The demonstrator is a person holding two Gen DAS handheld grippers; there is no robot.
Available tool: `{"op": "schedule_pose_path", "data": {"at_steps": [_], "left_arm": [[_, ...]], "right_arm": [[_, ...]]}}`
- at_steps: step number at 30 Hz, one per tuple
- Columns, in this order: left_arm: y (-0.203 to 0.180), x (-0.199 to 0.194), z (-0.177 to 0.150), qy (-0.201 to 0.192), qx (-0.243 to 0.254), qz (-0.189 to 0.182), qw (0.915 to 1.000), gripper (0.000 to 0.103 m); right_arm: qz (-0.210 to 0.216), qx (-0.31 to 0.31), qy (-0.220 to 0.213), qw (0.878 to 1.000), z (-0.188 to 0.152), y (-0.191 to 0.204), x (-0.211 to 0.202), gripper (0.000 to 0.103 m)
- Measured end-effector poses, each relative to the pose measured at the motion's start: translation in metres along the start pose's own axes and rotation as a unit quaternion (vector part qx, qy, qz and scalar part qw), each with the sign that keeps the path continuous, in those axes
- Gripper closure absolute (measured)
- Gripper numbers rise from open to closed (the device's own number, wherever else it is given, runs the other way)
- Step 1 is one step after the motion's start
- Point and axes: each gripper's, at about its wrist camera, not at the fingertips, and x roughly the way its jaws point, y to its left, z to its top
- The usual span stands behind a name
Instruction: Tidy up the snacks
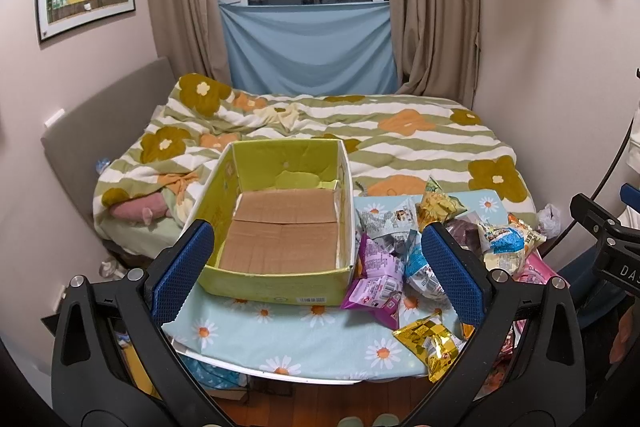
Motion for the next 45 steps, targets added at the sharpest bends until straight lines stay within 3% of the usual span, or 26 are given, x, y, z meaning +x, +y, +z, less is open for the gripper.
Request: {"op": "schedule_pose_path", "data": {"at_steps": [8, 16, 22, 27, 31, 39, 45], "left_arm": [[0.0, 0.006, -0.001, 0.017, 0.001, -0.011, 0.9998, 0.0], [-0.017, 0.046, -0.032, 0.102, 0.012, -0.064, 0.9927, 0.0], [-0.047, 0.082, -0.074, 0.171, 0.008, -0.086, 0.9814, 0.0], [-0.081, 0.122, -0.108, 0.224, -0.007, -0.085, 0.9709, 0.0], [-0.105, 0.152, -0.135, 0.265, -0.023, -0.085, 0.9603, 0.008], [-0.126, 0.189, -0.169, 0.308, -0.05, -0.074, 0.9471, 0.021], [-0.132, 0.199, -0.185, 0.326, -0.055, -0.068, 0.9413, 0.046]], "right_arm": [[0.005, 0.004, 0.004, 1.0, 0.001, 0.0, -0.003, 0.0], [0.01, 0.01, 0.045, 0.999, -0.023, -0.015, 0.009, 0.0], [0.059, -0.027, 0.087, 0.994, -0.067, -0.026, 0.043, 0.0], [0.122, -0.082, 0.124, 0.981, -0.101, -0.035, 0.08, 0.0], [0.174, -0.119, 0.141, 0.967, -0.122, -0.038, 0.107, 0.0], [0.234, -0.157, 0.187, 0.941, -0.147, -0.039, 0.148, 0.013], [0.267, -0.167, 0.209, 0.926, -0.159, -0.039, 0.162, 0.015]]}}
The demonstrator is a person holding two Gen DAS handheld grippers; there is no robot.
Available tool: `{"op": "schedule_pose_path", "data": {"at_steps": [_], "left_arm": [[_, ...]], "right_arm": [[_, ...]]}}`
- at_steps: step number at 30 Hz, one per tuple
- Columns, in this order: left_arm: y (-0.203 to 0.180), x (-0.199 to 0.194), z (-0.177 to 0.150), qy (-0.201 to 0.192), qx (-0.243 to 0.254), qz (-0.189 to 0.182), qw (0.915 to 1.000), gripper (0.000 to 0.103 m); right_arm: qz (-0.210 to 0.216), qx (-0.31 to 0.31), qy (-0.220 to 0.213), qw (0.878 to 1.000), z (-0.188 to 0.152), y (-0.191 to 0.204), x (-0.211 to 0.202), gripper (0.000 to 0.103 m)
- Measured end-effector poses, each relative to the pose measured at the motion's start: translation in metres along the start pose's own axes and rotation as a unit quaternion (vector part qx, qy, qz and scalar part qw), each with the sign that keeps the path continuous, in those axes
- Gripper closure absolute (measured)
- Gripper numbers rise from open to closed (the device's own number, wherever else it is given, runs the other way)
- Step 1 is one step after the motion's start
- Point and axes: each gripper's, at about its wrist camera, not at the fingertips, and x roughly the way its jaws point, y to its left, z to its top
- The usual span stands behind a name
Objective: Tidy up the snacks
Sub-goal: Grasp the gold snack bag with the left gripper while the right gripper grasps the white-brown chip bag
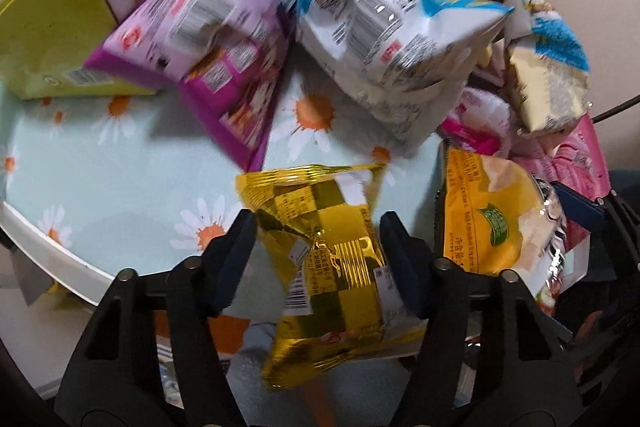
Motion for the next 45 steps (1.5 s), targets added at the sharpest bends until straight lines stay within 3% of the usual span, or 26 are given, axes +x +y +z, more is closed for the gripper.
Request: {"op": "schedule_pose_path", "data": {"at_steps": [4, 18, 22, 23, 27, 35, 45], "left_arm": [[0.003, 0.004, -0.004, 0.003, -0.002, 0.0, 1.0, 0.057], [0.026, -0.027, -0.015, -0.006, 0.008, 0.025, 0.9996, 0.065], [0.034, -0.035, -0.016, -0.011, 0.013, 0.029, 0.9994, 0.066], [0.035, -0.036, -0.014, -0.011, 0.013, 0.029, 0.9994, 0.066], [0.032, -0.04, -0.012, -0.015, 0.018, 0.03, 0.9993, 0.067], [0.021, -0.071, -0.012, -0.031, 0.03, 0.034, 0.9985, 0.069], [0.007, -0.133, -0.004, -0.082, 0.026, 0.038, 0.9955, 0.069]], "right_arm": [[0.018, -0.014, 0.01, 1.0, -0.003, 0.003, 0.005, 0.015], [0.036, -0.04, 0.04, 0.998, 0.004, 0.013, 0.034, 0.016], [0.045, -0.038, 0.047, 0.997, 0.005, 0.017, 0.038, 0.03], [0.046, -0.037, 0.047, 0.997, 0.005, 0.02, 0.043, 0.04], [0.043, -0.041, 0.048, 0.997, 0.001, 0.024, 0.04, 0.049], [0.047, -0.033, 0.044, 0.997, 0.003, 0.032, 0.033, 0.052], [0.049, -0.035, 0.005, 0.998, 0.021, 0.03, -0.018, 0.052]]}}
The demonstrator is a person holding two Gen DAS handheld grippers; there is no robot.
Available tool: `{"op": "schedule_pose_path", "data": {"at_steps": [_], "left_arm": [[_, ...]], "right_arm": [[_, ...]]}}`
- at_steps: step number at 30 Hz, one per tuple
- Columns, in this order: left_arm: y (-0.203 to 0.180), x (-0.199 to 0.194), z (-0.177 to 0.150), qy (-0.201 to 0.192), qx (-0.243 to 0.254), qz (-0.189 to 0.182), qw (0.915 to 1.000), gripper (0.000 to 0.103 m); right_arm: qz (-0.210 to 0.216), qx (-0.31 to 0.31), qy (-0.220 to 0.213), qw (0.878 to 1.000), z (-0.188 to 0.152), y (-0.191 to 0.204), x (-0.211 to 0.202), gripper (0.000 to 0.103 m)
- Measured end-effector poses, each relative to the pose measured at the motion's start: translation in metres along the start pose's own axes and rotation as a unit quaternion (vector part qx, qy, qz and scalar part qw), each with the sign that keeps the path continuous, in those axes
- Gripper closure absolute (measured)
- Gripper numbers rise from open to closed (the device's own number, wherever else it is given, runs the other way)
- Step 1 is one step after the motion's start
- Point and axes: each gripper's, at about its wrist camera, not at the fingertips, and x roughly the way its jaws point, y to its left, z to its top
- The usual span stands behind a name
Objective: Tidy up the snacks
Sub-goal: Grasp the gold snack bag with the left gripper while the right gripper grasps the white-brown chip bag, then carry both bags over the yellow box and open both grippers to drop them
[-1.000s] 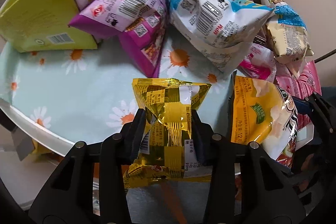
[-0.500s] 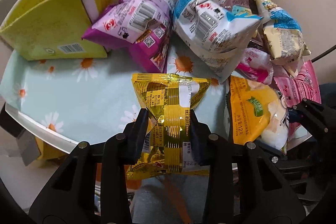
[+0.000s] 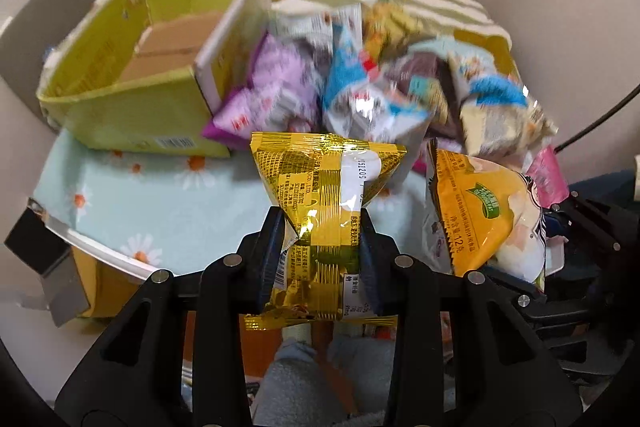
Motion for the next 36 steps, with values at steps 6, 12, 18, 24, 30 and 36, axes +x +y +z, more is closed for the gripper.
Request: {"op": "schedule_pose_path", "data": {"at_steps": [6, 12, 18, 24, 30, 36], "left_arm": [[0.015, -0.031, 0.027, -0.054, -0.023, 0.003, 0.9983, 0.069], [0.055, -0.053, 0.066, -0.105, -0.051, 0.001, 0.9932, 0.069], [0.109, -0.053, 0.121, -0.136, -0.054, 0.007, 0.9892, 0.069], [0.167, -0.021, 0.187, -0.125, -0.039, 0.01, 0.9913, 0.069], [0.217, 0.046, 0.249, -0.081, -0.014, -0.003, 0.9967, 0.069], [0.24, 0.117, 0.281, -0.026, 0.019, -0.021, 0.9992, 0.069]], "right_arm": [[0.0, -0.005, -0.043, 0.999, 0.027, -0.001, -0.029, 0.052], [-0.01, -0.018, -0.094, 0.995, 0.077, 0.007, -0.052, 0.052], [-0.022, -0.021, -0.127, 0.991, 0.146, 0.021, -0.05, 0.052], [-0.026, 0.015, -0.13, 0.991, 0.224, 0.03, -0.01, 0.052], [-0.037, 0.069, -0.115, 0.99, 0.29, 0.034, 0.043, 0.052], [-0.068, 0.127, -0.083, 0.986, 0.33, 0.03, 0.099, 0.052]]}}
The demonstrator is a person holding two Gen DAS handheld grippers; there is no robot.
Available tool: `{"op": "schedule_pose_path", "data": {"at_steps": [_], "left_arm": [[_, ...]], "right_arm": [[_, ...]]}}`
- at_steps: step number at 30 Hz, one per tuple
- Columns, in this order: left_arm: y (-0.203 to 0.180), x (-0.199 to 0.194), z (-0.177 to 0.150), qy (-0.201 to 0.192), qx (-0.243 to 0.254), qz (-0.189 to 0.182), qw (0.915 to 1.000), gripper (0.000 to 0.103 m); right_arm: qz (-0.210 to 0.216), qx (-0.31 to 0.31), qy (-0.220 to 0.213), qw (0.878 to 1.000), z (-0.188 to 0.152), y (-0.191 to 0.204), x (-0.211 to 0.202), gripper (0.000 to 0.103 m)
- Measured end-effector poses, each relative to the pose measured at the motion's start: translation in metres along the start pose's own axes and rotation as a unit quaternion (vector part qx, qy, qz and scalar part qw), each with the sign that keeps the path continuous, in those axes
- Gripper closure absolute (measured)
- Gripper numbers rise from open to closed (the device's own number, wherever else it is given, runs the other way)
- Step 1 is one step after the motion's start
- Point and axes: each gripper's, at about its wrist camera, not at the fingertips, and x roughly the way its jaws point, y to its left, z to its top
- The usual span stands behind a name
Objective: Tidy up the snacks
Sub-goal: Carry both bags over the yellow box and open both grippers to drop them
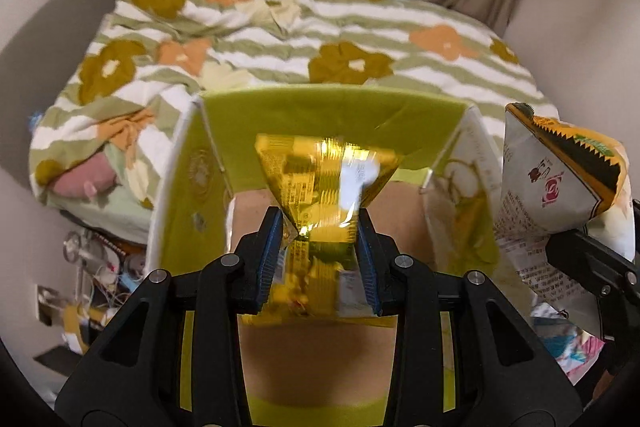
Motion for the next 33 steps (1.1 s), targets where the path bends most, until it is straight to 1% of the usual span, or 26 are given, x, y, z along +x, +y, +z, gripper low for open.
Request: {"op": "schedule_pose_path", "data": {"at_steps": [2, 3, 4, 5, 6, 7, 8, 15, 18, 20, 23, 26, 27, 28, 29, 30, 31, 33], "left_arm": [[0.002, 0.011, 0.001, 0.004, 0.007, -0.006, 1.0, 0.063], [0.003, 0.016, 0.003, 0.007, 0.011, -0.006, 0.9999, 0.037], [0.002, 0.019, 0.001, 0.008, 0.012, 0.0, 0.9999, 0.0], [0.001, 0.017, -0.002, 0.003, 0.013, 0.006, 0.9999, 0.001], [0.002, 0.013, -0.004, -0.008, 0.013, -0.001, 0.9999, 0.0], [0.005, 0.009, -0.007, -0.01, 0.011, -0.012, 0.9998, 0.0], [0.008, 0.007, -0.008, -0.009, 0.009, -0.014, 0.9998, 0.0], [0.019, -0.029, -0.025, -0.022, 0.007, 0.02, 0.9995, 0.0], [0.024, -0.04, -0.03, -0.028, 0.004, 0.031, 0.9991, 0.0], [0.027, -0.044, -0.033, -0.029, -0.001, 0.035, 0.999, 0.0], [0.036, -0.047, -0.036, -0.03, -0.01, 0.037, 0.9988, 0.0], [0.041, -0.046, -0.04, -0.028, -0.011, 0.04, 0.9987, 0.0], [0.044, -0.045, -0.042, -0.026, -0.01, 0.043, 0.9987, 0.0], [0.046, -0.043, -0.042, -0.025, -0.009, 0.045, 0.9986, 0.0], [0.047, -0.042, -0.043, -0.024, -0.008, 0.047, 0.9986, 0.0], [0.048, -0.041, -0.045, -0.022, -0.008, 0.05, 0.9985, 0.0], [0.05, -0.04, -0.046, -0.021, -0.008, 0.052, 0.9984, 0.0], [0.053, -0.038, -0.048, -0.018, -0.01, 0.054, 0.9983, 0.0]], "right_arm": [[-0.007, 0.017, 0.011, 1.0, 0.003, 0.0, 0.013, 0.052], [-0.007, 0.026, 0.015, 1.0, 0.003, -0.001, 0.018, 0.052], [-0.009, 0.038, 0.019, 0.999, 0.005, -0.002, 0.025, 0.052], [-0.012, 0.043, 0.021, 0.999, 0.004, -0.003, 0.027, 0.052], [-0.015, 0.047, 0.023, 0.999, 0.004, -0.003, 0.03, 0.052], [-0.02, 0.05, 0.022, 0.998, 0.005, -0.004, 0.032, 0.052], [-0.021, 0.051, 0.021, 0.998, 0.005, -0.005, 0.032, 0.052], [-0.009, 0.055, 0.018, 0.998, 0.011, -0.003, 0.033, 0.052], [-0.006, 0.047, 0.018, 0.999, 0.018, 0.002, 0.037, 0.052], [-0.007, 0.036, 0.024, 0.999, 0.023, 0.006, 0.044, 0.051], [0.002, 0.024, 0.042, 0.999, 0.027, 0.013, 0.058, 0.051], [-0.001, 0.019, 0.051, 0.999, 0.028, 0.015, 0.074, 0.051], [-0.002, 0.02, 0.053, 0.998, 0.029, 0.016, 0.079, 0.05], [-0.002, 0.024, 0.056, 0.998, 0.029, 0.016, 0.087, 0.046], [0.001, 0.029, 0.06, 0.998, 0.029, 0.015, 0.093, 0.028], [0.001, 0.033, 0.062, 0.998, 0.029, 0.014, 0.096, 0.002], [-0.001, 0.037, 0.063, 0.997, 0.029, 0.014, 0.099, 0.0], [-0.001, 0.044, 0.06, 0.997, 0.028, 0.013, 0.101, 0.0]]}}
